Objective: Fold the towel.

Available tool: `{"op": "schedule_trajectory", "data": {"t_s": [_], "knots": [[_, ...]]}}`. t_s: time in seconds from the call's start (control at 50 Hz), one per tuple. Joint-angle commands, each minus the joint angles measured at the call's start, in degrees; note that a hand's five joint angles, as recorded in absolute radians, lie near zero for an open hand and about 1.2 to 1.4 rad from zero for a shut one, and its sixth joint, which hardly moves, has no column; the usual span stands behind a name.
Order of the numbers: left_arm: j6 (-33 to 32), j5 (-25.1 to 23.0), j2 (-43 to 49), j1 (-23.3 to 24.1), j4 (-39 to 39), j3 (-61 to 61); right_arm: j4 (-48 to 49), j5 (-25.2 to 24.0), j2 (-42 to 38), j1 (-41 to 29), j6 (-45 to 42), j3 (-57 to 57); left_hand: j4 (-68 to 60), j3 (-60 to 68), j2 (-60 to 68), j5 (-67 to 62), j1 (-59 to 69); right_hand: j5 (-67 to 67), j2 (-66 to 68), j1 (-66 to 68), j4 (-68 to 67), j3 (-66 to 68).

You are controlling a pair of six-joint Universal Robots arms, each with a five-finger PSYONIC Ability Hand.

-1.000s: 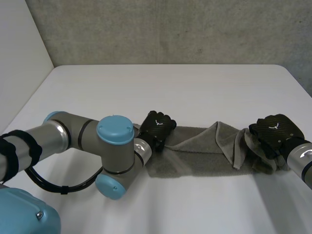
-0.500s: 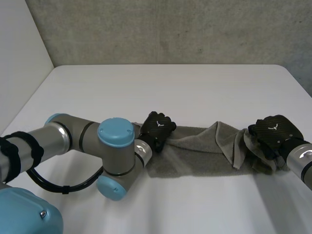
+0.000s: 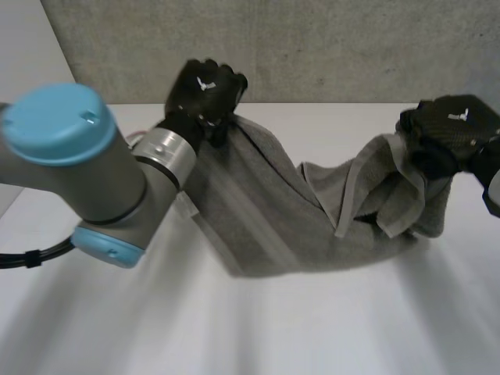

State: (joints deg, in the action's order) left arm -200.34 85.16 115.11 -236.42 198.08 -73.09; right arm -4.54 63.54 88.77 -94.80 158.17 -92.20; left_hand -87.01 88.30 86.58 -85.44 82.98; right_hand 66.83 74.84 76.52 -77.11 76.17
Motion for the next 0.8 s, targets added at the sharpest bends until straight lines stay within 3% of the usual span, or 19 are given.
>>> {"op": "schedule_trajectory", "data": {"t_s": [0.02,0.12,0.22,0.26,0.28,0.3,0.32,0.36,0.38,0.42,0.46,0.54,0.62,0.7,0.74,0.8], "knots": [[0.2,0.1,-6.9,-3.3,-0.4,-2.9,-13.5,-0.9,-3.7,-0.6,0.8,9.8,7.0,-8.3,-6.6,15.4,-3.0,3.2,5.2,3.5,-2.9,3.8],[-0.1,0.0,-7.5,-8.6,-2.7,-1.7,-15.9,-0.8,-8.9,-4.0,-3.5,15.1,7.0,-8.3,-6.6,15.4,-3.0,3.2,5.2,3.5,-2.9,3.8],[-0.4,-0.2,-3.7,-9.6,-2.8,2.2,-13.3,-0.1,-13.8,-8.0,-3.7,20.2,7.0,-8.3,-6.6,15.4,-3.0,3.2,5.2,3.5,-2.9,3.8],[-0.3,0.0,-1.8,-9.9,-2.7,4.8,-3.5,0.6,-16.4,-10.4,-1.7,23.4,7.0,-8.3,-6.6,15.4,-3.0,3.2,5.2,3.5,-2.9,3.8],[-0.1,0.3,-0.4,-10.7,-2.7,7.4,-3.5,0.6,-16.4,-10.4,-1.7,23.4,7.0,-8.3,-6.6,15.4,-3.0,3.2,5.2,3.5,-2.9,3.8],[-0.1,0.3,-0.4,-10.7,-2.7,7.4,4.5,1.8,-16.8,-11.5,-0.1,23.8,7.0,-8.3,-6.6,15.4,-3.0,3.2,5.2,3.5,-2.9,3.8],[0.2,0.4,0.2,-11.8,-2.3,9.7,4.6,1.8,-16.8,-11.5,-0.1,23.8,7.0,-8.3,-6.6,15.4,-3.0,3.2,5.2,3.5,-2.9,3.8],[0.7,0.9,0.5,-13.2,-0.9,12.0,22.5,6.5,-16.9,-11.9,3.7,22.9,7.0,-8.3,-6.6,15.4,-3.0,3.2,5.2,3.5,-2.9,3.8],[1.5,1.4,0.3,-13.8,1.5,13.4,22.6,6.5,-16.9,-11.9,3.7,22.9,7.0,-8.3,-6.6,15.4,-3.0,3.2,5.2,3.5,-2.9,3.8],[3.0,2.2,0.1,-14.2,4.5,13.8,34.8,9.7,-16.4,-11.8,7.0,21.7,7.0,-8.3,-6.6,15.4,-3.0,3.2,5.2,3.5,-2.9,3.8],[5.0,3.2,-0.2,-14.3,7.2,13.7,36.3,9.8,-16.3,-11.7,8.2,21.6,7.0,-8.3,-6.6,15.4,-3.0,3.2,5.2,3.5,-2.9,3.8],[7.9,3.3,-3.3,-14.6,9.3,10.4,33.9,8.4,-17.1,-11.8,8.9,22.0,7.0,-8.3,-6.6,15.4,-3.0,3.2,5.2,3.5,-2.9,3.8],[8.0,1.8,-4.6,-14.8,7.8,6.2,23.8,2.4,-20.6,-11.8,8.7,22.3,7.0,-8.3,-6.6,15.4,-3.0,3.2,5.2,3.5,-2.9,3.8],[7.8,-4.1,-4.3,-14.2,4.3,-1.6,16.0,-2.5,-23.9,-11.9,7.2,22.7,7.0,-8.3,-6.6,15.4,-3.0,3.2,5.2,3.5,-2.9,3.8],[7.6,-6.1,-4.0,-14.1,3.0,-4.4,8.8,-4.9,-26.6,-11.6,2.9,23.6,7.0,-8.3,-6.6,15.4,-3.0,3.2,5.2,3.5,-2.9,3.8],[6.4,-8.2,-2.5,-13.9,0.2,-9.5,2.5,-4.7,-29.9,-11.1,-4.3,23.7,7.0,-8.3,-6.6,15.4,-3.0,3.2,5.2,3.5,-2.9,3.8]]}}
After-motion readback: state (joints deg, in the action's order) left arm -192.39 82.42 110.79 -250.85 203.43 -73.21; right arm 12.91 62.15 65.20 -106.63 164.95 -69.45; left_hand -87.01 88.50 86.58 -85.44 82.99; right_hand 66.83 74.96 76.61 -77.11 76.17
